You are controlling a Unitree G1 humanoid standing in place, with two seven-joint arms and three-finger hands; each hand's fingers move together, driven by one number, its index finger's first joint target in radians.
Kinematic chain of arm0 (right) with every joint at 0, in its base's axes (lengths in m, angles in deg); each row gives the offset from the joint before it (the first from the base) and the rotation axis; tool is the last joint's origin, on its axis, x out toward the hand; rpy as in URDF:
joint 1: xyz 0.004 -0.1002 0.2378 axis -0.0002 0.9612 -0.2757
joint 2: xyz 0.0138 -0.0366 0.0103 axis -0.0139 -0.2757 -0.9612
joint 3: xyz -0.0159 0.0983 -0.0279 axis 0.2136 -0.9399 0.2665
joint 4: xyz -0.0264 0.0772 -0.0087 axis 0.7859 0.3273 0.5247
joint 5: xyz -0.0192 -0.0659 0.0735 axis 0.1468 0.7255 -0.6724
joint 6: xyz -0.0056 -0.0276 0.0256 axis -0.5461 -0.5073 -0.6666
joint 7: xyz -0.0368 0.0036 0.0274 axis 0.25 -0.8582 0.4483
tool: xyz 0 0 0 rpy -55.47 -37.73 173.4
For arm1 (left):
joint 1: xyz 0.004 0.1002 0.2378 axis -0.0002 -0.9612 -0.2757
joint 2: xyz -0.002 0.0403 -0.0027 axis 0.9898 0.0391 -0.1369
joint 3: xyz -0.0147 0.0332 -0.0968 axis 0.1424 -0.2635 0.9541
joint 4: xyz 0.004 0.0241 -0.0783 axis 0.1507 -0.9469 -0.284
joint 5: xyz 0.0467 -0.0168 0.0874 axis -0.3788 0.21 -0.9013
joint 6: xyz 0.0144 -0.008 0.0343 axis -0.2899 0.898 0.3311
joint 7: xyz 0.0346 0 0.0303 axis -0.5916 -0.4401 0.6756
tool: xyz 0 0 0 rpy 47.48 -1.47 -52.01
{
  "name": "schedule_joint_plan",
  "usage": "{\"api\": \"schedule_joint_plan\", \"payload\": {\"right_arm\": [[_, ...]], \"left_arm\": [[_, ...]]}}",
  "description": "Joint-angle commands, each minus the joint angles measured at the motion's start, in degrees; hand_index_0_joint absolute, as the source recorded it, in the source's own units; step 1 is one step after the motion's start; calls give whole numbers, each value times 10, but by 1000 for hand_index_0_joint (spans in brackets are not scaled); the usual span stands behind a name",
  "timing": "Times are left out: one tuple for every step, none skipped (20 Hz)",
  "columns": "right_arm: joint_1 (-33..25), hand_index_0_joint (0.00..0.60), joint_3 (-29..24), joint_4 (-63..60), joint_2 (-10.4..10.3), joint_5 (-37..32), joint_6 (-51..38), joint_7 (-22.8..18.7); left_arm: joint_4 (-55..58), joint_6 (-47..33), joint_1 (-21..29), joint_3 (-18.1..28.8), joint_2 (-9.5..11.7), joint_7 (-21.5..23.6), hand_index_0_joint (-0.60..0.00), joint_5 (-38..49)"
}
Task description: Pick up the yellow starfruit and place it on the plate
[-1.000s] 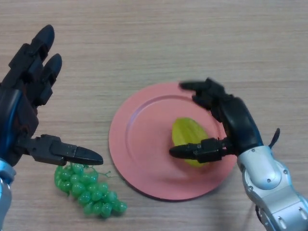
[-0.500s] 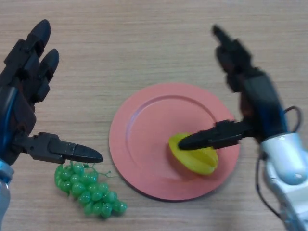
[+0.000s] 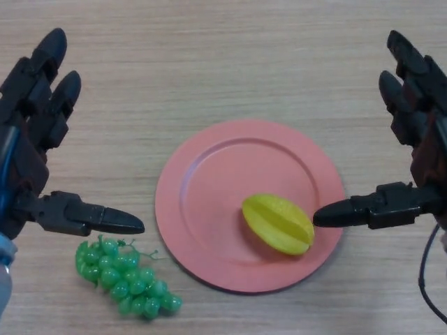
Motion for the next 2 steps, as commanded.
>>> {"api": "schedule_joint_plan", "payload": {"right_arm": [[-4,0,-29,53,12,-34,-57,10],[-2,0,-31,56,13,-35,-54,10]], "left_arm": [[24,-95,17,24,19,12,0,-26],[23,-95,15,22,17,10,0,-29]]}}
